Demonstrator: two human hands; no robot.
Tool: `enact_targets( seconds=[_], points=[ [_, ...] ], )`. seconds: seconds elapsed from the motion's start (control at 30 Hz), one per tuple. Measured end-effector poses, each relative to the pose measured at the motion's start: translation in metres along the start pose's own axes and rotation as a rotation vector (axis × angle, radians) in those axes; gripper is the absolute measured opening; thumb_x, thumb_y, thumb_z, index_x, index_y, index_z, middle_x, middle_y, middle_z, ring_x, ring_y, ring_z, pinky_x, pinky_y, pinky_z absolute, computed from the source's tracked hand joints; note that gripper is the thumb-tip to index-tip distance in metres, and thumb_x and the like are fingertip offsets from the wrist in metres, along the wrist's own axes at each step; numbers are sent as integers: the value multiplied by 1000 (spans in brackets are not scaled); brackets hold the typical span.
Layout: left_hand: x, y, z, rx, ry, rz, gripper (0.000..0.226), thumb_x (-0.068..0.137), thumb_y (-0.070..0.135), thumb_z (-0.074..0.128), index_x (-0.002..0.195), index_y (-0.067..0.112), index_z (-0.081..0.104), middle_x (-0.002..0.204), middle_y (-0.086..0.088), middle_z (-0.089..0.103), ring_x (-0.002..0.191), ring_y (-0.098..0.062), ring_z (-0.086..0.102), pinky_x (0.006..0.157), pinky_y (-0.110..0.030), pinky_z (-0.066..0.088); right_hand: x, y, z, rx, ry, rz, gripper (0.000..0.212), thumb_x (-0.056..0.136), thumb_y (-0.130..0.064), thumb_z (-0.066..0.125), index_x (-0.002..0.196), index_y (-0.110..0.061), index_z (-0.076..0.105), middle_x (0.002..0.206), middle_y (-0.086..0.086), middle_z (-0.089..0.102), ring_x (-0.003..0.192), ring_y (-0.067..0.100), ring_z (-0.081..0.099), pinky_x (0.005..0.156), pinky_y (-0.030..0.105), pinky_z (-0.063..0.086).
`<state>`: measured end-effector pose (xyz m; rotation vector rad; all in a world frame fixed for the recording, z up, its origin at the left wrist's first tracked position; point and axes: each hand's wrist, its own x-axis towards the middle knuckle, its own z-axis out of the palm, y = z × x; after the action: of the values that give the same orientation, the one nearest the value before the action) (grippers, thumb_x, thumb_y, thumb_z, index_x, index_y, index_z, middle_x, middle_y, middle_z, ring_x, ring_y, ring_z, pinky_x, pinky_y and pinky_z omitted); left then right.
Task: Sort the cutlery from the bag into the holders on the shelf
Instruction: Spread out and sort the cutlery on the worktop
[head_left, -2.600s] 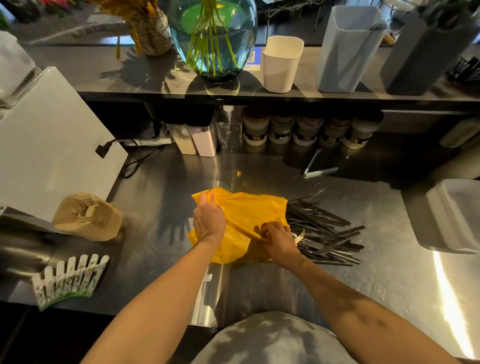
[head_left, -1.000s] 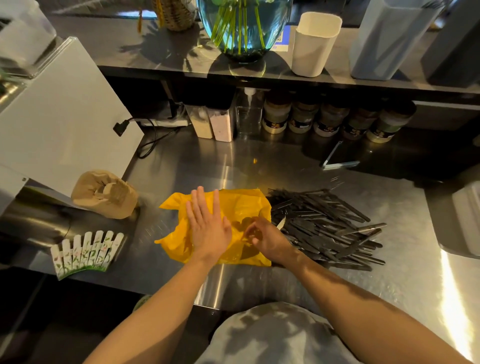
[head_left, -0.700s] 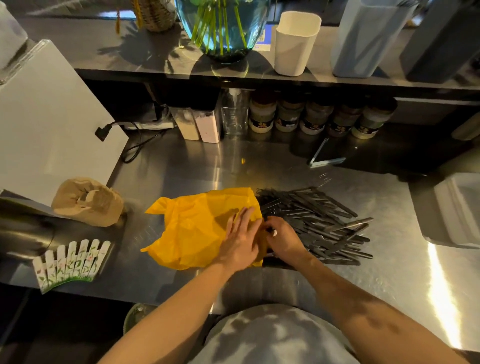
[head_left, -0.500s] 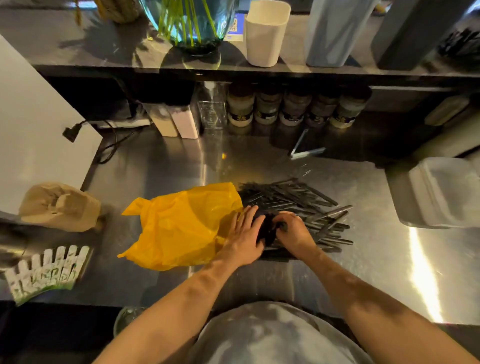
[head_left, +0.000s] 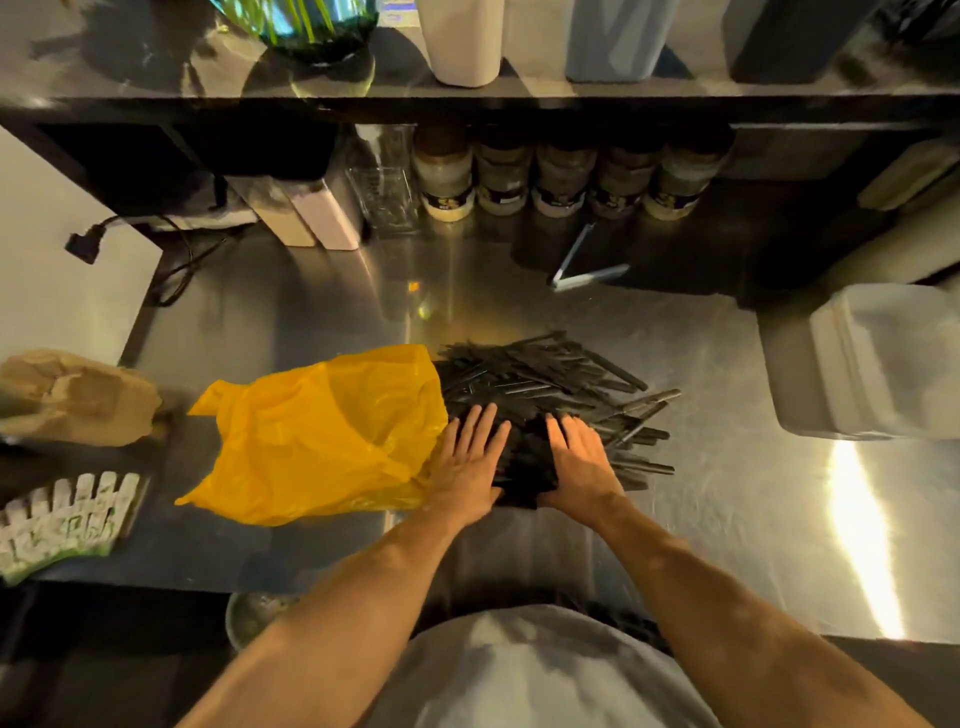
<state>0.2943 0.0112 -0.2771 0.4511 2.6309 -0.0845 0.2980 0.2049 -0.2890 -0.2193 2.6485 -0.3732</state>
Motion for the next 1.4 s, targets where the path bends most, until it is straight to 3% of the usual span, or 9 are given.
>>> enact_targets(
  seconds=[0.17, 0.33, 0.47, 0.57, 0.73, 0.93, 1.27, 1.4],
  points=[
    [7, 5, 6, 0, 81, 4, 89, 96, 47, 59, 162, 22, 5, 169, -8, -15, 155, -28, -13, 125, -51, 1, 8, 7, -2, -26, 26, 12, 99, 80, -39, 81, 157, -9, 26, 155, 16, 33, 145, 35, 28, 122, 45, 24],
    [17, 16, 6, -22, 109, -27, 87, 95, 50, 59, 161, 21, 10, 169, -11, -4, 156, -29, -6, 125, -53, 3, 16, 26, -10, -15, 25, 10, 76, 81, -37, 76, 145, -11, 43, 143, 9, 43, 132, 31, 39, 108, 42, 36],
    [21, 24, 8, -86, 149, -10, 86, 92, 45, 67, 158, 19, 19, 167, -12, 8, 156, -30, 5, 125, -51, 15, 19, 39, -18, -7, 37, -23, 56, 85, -37, 73, 131, -12, 51, 127, 6, 51, 118, 28, 46, 97, 40, 42],
    [25, 26, 5, -125, 159, -8, 84, 92, 43, 68, 158, 21, 21, 166, -11, 12, 155, -31, 10, 124, -47, 22, 22, 48, -21, 3, 24, -43, 53, 90, -39, 71, 131, -13, 51, 126, 6, 52, 116, 27, 47, 97, 39, 41],
    [33, 34, 7, -216, 149, 44, 88, 95, 31, 67, 162, 23, 11, 169, -7, 4, 156, -27, 2, 125, -45, 8, 21, 63, -23, 27, 23, 5, 38, 97, -26, 62, 131, -17, 50, 129, 5, 53, 119, 26, 45, 104, 40, 38],
    [45, 47, -7, -315, 105, 114, 95, 96, 21, 66, 162, 25, -2, 168, 2, -21, 154, -19, -19, 124, -39, -4, 17, 82, -34, 51, 31, 77, 35, 97, -19, 56, 132, -20, 51, 136, 6, 51, 130, 30, 41, 111, 45, 32],
    [51, 12, -23, -233, 151, -30, 92, 95, 35, 64, 162, 20, 4, 167, -2, -21, 154, -22, -20, 127, -43, -4, 19, 92, -46, 192, 54, 78, 42, 96, -18, 56, 138, -21, 51, 147, 5, 45, 136, 30, 37, 114, 46, 31],
    [59, -4, -29, -191, 59, -139, 93, 95, 45, 61, 162, 24, -1, 168, -5, -19, 154, -27, -21, 126, -50, -4, 23, 83, -48, 245, 54, 65, 41, 100, -18, 54, 141, -20, 51, 141, 4, 49, 133, 27, 39, 116, 42, 31]
  ],
)
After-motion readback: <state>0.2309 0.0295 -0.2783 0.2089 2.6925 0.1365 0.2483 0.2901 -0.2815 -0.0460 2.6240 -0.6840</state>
